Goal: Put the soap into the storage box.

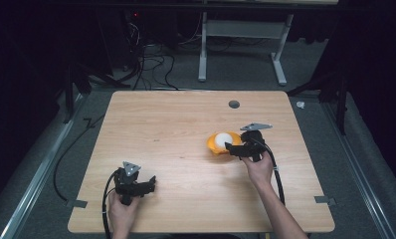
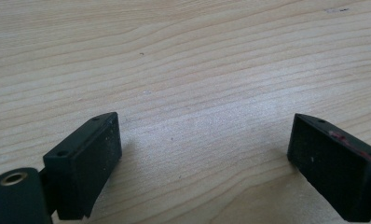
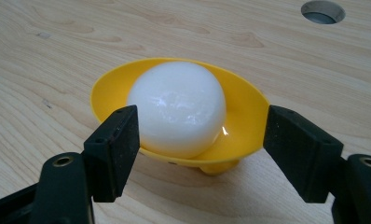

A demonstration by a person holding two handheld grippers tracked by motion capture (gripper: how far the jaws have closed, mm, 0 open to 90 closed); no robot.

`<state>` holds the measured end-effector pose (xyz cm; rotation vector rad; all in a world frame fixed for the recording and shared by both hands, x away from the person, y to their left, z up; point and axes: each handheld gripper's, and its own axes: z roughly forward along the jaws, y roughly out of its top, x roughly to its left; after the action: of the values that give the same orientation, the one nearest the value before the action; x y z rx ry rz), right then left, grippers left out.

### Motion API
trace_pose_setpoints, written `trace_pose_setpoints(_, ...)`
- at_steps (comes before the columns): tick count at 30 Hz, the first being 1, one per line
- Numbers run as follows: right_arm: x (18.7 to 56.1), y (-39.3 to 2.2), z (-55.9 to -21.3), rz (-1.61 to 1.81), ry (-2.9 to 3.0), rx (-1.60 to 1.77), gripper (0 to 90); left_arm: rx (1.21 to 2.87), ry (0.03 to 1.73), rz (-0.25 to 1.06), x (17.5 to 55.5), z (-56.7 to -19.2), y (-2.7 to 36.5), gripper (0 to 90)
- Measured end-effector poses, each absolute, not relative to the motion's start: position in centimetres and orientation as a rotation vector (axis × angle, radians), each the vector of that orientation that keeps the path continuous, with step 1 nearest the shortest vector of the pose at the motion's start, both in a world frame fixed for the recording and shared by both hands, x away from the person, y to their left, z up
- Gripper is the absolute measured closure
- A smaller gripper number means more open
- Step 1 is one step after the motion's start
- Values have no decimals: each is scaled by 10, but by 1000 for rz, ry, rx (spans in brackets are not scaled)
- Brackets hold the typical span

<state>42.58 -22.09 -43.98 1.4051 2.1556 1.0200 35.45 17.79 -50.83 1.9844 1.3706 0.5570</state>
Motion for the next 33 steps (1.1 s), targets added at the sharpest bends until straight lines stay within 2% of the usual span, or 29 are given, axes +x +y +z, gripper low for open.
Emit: trace_pose_setpoints(33, 400, -242, -426, 1060, 2089, 1394, 282, 1985, 1371, 557, 355, -508, 178, 100)
